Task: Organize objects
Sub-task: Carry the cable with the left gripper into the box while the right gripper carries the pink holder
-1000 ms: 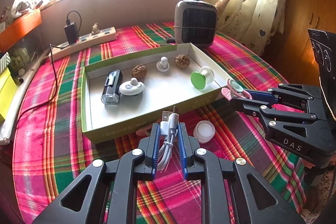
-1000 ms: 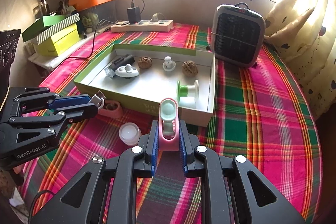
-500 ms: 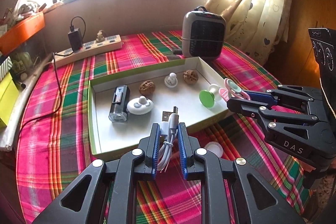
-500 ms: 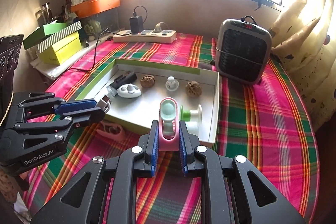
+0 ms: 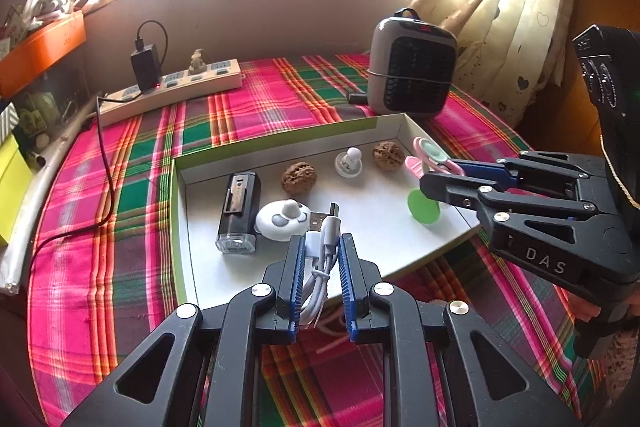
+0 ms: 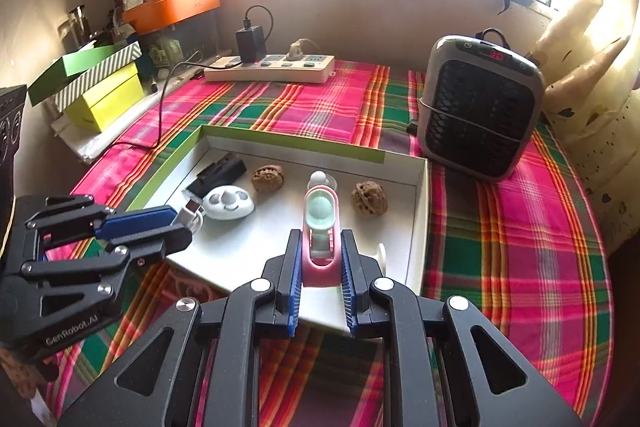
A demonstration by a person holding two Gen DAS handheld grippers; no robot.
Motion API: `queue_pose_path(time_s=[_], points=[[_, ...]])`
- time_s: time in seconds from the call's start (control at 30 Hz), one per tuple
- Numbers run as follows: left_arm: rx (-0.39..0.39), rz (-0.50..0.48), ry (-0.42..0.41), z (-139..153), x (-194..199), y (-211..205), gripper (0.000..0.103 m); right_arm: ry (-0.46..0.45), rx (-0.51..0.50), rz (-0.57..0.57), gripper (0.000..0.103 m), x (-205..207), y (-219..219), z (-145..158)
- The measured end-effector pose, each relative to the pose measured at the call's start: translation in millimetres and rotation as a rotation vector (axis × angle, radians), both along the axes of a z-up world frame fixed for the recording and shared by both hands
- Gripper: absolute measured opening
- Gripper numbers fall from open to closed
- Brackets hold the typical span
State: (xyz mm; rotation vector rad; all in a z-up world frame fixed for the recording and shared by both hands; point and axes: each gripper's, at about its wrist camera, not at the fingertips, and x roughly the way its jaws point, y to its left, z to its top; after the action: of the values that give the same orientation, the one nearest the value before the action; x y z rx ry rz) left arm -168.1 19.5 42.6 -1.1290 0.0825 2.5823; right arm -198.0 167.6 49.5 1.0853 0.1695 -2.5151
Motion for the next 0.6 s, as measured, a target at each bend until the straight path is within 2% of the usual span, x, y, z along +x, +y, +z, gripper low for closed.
queue_pose_path(time_s=[0.33, 0.6], points=[[-0.024, 0.0, -0.026, -15, -18, 4, 0.015, -0.059, 0.014, 0.001, 0.018, -26, -8, -20], [-0.03, -0.003, -0.045, -23, -26, 5, 0.015, -0.07, 0.029, 0.013, 0.018, -36, -13, -26]])
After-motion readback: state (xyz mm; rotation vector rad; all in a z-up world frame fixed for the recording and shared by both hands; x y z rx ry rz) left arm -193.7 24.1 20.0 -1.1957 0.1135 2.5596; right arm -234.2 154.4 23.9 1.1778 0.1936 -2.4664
